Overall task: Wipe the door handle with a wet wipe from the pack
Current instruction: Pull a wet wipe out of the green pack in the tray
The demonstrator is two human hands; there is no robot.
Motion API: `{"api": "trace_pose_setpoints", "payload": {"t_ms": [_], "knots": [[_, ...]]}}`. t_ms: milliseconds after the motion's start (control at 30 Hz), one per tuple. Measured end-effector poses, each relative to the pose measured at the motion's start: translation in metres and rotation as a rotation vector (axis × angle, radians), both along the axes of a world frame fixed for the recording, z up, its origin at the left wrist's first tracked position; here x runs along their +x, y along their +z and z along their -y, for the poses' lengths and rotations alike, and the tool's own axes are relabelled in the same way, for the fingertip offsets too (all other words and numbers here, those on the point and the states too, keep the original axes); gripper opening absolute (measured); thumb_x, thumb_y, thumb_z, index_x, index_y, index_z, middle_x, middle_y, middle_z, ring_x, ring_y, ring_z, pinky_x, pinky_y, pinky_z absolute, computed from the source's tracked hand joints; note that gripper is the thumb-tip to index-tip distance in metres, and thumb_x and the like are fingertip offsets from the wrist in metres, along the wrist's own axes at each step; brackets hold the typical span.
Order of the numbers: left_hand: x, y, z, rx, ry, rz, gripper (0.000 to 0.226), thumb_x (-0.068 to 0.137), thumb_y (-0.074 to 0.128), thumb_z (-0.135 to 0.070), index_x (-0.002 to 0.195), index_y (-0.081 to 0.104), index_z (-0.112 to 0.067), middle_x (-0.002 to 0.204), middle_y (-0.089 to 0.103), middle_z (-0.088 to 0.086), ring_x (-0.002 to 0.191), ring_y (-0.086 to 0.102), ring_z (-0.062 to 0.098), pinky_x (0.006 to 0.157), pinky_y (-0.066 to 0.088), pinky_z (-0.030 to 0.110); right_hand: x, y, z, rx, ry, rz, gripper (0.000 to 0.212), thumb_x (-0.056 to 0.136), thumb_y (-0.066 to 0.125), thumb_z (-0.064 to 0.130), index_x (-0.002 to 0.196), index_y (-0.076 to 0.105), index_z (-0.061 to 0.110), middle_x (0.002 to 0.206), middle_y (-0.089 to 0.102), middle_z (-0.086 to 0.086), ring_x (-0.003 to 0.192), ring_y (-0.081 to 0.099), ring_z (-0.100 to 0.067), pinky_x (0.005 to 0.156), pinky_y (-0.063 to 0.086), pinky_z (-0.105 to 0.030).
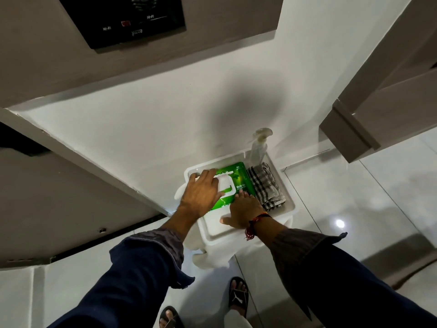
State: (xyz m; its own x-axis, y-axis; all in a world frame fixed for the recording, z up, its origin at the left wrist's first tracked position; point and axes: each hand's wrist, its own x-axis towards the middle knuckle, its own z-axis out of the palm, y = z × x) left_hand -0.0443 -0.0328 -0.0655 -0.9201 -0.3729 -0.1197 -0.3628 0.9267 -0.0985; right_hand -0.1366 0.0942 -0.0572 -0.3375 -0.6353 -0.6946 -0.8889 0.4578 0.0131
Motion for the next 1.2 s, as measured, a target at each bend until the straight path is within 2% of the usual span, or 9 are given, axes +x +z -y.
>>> {"api": "trace_pose_setpoints", "payload": {"t_ms": [267,467,567,633,700,800,867,1000,1200], "knots": [[-0.004,0.002,-0.012,-0.011,0.069,0.099,0.03,0.085,0.078,-0.021,0.114,0.073,-0.011,0.141,0.054,0.015,0.121,0.056,0.034,0.097,0.048,0.054,-0.001,-0.007,-0.01,-0.061,-0.023,0.032,0.099,0.106,0.038,0.065,0.168,0.005,-0.004,0.176,0.0,-0.022,0.165,0.009,-0.035,0.134,0.016,-0.046],[0.006,0.01,-0.023,0.062,-0.03,-0.052,0.035,0.097,0.056,-0.032,0.122,0.066,-0.009,0.14,0.056,0.019,0.118,0.058,0.037,0.095,0.051,0.05,-0.005,-0.006,-0.014,-0.09,-0.047,0.081,0.09,0.11,0.033,0.06,0.169,0.005,-0.002,0.177,-0.001,-0.02,0.165,0.008,-0.034,0.134,0.017,-0.047],[0.023,0.021,-0.021,0.115,-0.106,-0.204,0.032,0.094,0.054,-0.029,0.114,0.066,-0.007,0.122,0.067,0.018,0.102,0.064,0.036,0.086,0.052,0.046,-0.008,0.004,-0.015,-0.128,-0.114,0.124,0.073,0.11,0.043,0.049,0.163,0.034,-0.001,0.17,0.029,-0.023,0.156,0.036,-0.037,0.125,0.037,-0.048],[0.036,0.03,-0.016,0.165,-0.073,-0.293,0.028,0.096,0.048,-0.025,0.107,0.065,-0.007,0.105,0.07,0.015,0.091,0.064,0.035,0.083,0.051,0.045,-0.012,0.011,-0.013,-0.284,-0.239,0.119,0.042,0.109,0.05,0.031,0.133,0.064,0.0,0.138,0.063,-0.021,0.127,0.064,-0.037,0.103,0.056,-0.044],[0.045,0.036,-0.011,0.212,-0.056,-0.335,0.024,0.098,0.046,-0.021,0.102,0.064,-0.005,0.093,0.069,0.015,0.083,0.063,0.037,0.08,0.05,0.045,-0.014,0.016,-0.007,-0.456,-0.35,0.051,0.031,0.106,0.048,0.017,0.124,0.068,0.001,0.126,0.069,-0.019,0.117,0.069,-0.037,0.095,0.059,-0.044],[0.056,0.044,-0.006,0.214,-0.006,-0.357,0.02,0.099,0.049,-0.017,0.104,0.064,-0.004,0.093,0.068,0.016,0.086,0.062,0.038,0.079,0.049,0.046,-0.009,0.014,0.0,-0.594,-0.185,0.013,0.061,0.103,0.045,0.011,0.162,0.034,0.0,0.166,0.038,-0.019,0.154,0.039,-0.034,0.125,0.039,-0.043],[0.062,0.048,-0.004,0.235,0.121,-0.439,0.019,0.099,0.047,-0.013,0.102,0.063,-0.004,0.094,0.067,0.016,0.088,0.061,0.039,0.077,0.049,0.047,0.0,0.006,0.003,-0.53,0.047,0.046,0.072,0.103,0.044,0.013,0.169,0.016,0.002,0.176,0.014,-0.016,0.164,0.015,-0.031,0.134,0.018,-0.042],[0.08,0.052,-0.005,0.358,0.368,-0.63,0.017,0.104,0.044,-0.01,0.093,0.056,-0.004,0.086,0.06,0.014,0.08,0.056,0.036,0.074,0.047,0.046,0.015,-0.01,0.002,-0.32,0.138,0.042,0.073,0.107,0.043,0.019,0.17,0.011,0.002,0.178,0.005,-0.017,0.165,0.01,-0.031,0.135,0.013,-0.044],[0.112,0.05,0.002,0.39,0.423,-0.666,0.019,0.104,0.047,-0.01,0.086,0.05,-0.008,0.075,0.054,0.006,0.068,0.051,0.03,0.066,0.044,0.04,0.02,-0.016,-0.001,-0.268,0.157,0.013,0.079,0.102,0.042,0.009,0.17,0.002,0.0,0.177,-0.007,-0.018,0.166,0.002,-0.031,0.135,0.011,-0.045]]}}
